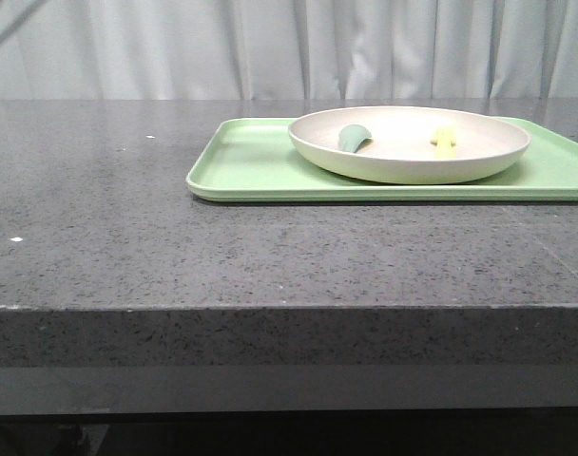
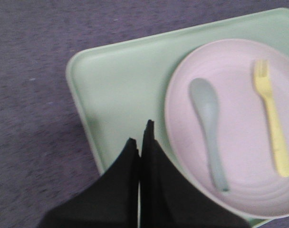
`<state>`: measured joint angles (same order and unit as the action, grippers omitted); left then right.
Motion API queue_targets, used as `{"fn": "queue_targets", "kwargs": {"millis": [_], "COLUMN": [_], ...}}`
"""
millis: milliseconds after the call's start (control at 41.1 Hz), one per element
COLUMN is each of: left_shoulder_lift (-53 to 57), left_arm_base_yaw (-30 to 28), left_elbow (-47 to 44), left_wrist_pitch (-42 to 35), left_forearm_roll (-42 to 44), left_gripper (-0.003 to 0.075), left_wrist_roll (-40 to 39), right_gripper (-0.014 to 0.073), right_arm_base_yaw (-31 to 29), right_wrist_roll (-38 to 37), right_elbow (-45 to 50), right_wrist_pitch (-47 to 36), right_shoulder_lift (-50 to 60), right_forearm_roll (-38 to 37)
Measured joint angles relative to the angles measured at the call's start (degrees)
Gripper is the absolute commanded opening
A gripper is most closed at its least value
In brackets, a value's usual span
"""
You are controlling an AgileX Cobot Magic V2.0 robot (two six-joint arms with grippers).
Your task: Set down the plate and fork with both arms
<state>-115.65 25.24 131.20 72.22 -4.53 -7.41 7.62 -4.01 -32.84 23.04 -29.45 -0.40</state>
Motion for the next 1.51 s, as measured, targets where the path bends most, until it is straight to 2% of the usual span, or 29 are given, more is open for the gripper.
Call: {"fn": "queue_targets", "kwargs": {"millis": [170,341,657,973,1240,1508], "left_shoulder_lift": [9.0,18.2,40.0,63.1,75.1,77.6], "left_arm_base_yaw": [-0.4,-3.6,-13.1,-14.1,-14.1,-14.2], "left_elbow": [-14.9,-30.3,-58.9,-84.4,-97.8,-100.5], "left_wrist_pitch": [0.0,-3.9,-22.6,-47.5,-57.7,-59.5], "left_forearm_roll": [10.5,13.6,14.3,14.2,14.2,14.2], "left_gripper": [-0.0018,-0.0018,-0.0018,-0.0018,-0.0018,-0.0018], "left_wrist_roll": [-0.5,-3.3,-5.8,-6.1,-6.1,-6.2], "right_gripper": [0.0634,0.0634,0.0634,0.0634,0.0634,0.0634], "right_arm_base_yaw": [0.0,0.0,0.0,0.0,0.0,0.2], "right_wrist_roll": [0.0,0.0,0.0,0.0,0.0,0.0], "right_elbow": [0.0,0.0,0.0,0.0,-5.9,-22.1], "right_wrist_pitch": [0.0,0.0,0.0,-0.3,0.5,8.3], "right_shoulder_lift": [0.0,0.0,0.0,-2.8,-13.5,-34.4], "right_forearm_roll": [0.0,0.0,0.0,0.4,5.6,10.4]}}
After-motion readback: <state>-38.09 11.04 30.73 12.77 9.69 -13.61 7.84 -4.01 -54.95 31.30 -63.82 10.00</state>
